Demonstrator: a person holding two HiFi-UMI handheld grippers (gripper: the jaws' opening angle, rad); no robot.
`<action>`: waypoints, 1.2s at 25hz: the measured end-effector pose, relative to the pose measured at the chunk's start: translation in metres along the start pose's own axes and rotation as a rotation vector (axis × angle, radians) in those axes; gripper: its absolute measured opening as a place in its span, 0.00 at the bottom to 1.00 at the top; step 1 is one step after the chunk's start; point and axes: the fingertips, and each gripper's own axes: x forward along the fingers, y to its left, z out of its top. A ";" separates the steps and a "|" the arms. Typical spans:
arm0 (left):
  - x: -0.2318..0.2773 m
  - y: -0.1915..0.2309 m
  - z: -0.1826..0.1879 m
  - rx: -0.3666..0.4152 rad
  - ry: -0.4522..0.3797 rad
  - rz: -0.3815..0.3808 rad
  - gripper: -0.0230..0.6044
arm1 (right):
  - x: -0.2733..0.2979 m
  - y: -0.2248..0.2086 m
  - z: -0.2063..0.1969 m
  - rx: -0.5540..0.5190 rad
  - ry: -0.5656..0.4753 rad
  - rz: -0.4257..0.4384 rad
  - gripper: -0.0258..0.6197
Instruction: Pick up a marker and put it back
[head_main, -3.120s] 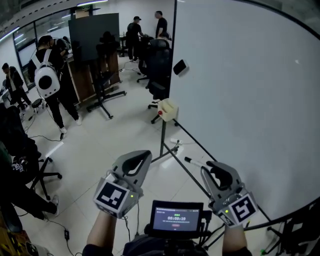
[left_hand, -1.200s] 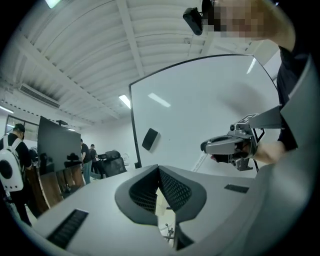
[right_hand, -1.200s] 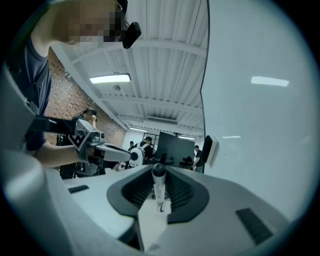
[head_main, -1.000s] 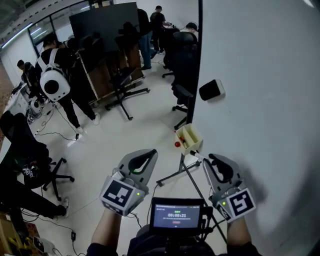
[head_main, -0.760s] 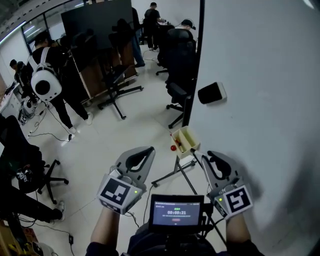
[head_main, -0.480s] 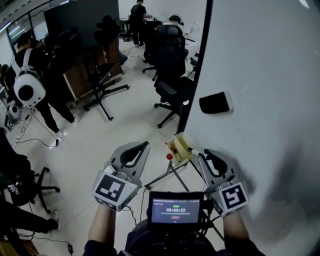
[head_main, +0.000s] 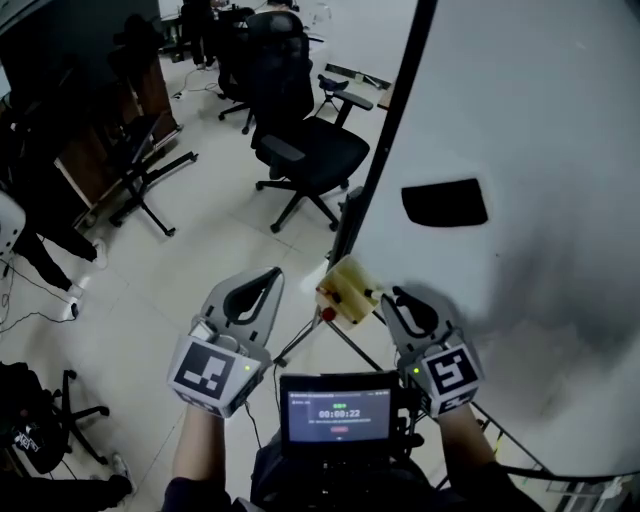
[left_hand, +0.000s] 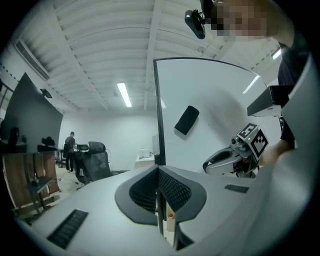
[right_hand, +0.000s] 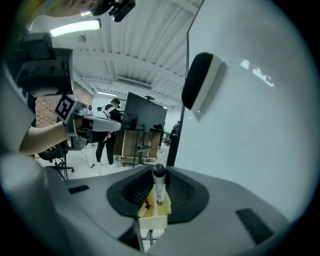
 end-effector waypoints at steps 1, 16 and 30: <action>0.003 0.001 -0.005 -0.009 0.012 -0.012 0.03 | 0.003 -0.001 -0.005 0.006 0.019 -0.010 0.18; 0.030 0.020 -0.050 -0.061 0.099 -0.032 0.03 | 0.049 -0.014 -0.074 0.022 0.189 -0.044 0.18; 0.044 0.015 -0.051 -0.059 0.104 -0.048 0.03 | 0.051 -0.011 -0.089 0.020 0.208 -0.018 0.24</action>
